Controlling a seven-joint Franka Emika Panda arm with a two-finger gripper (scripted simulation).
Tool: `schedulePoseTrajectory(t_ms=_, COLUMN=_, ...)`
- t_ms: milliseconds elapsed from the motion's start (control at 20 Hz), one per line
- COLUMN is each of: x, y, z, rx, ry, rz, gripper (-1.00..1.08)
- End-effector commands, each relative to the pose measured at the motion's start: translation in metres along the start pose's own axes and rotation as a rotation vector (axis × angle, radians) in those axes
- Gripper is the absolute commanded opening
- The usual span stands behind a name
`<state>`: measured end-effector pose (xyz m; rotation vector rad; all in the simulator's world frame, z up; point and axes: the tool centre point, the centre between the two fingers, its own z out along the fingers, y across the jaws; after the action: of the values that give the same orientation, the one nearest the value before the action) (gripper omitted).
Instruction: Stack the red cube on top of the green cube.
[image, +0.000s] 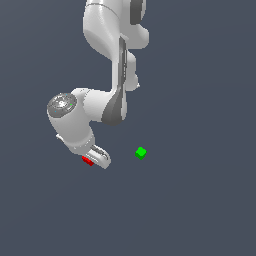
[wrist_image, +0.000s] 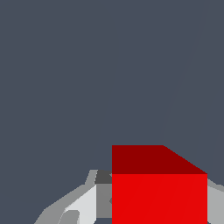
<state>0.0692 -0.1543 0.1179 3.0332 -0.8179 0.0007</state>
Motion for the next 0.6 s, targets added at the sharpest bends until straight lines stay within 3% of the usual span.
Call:
schedulePoseTrajectory(t_ms=0, x=-0.004, y=-0.004, z=0.001, rx=0.0, ry=0.001, rz=-0.001, gripper=-1.0)
schedulePoseTrajectory(t_ms=300, x=-0.025, y=-0.022, z=0.008, rx=0.0, ry=0.0, rz=-0.001, gripper=-1.0)
schedulePoseTrajectory(t_ms=550, x=-0.058, y=-0.05, z=0.018, rx=0.0, ry=0.0, rz=-0.001, gripper=-1.0)
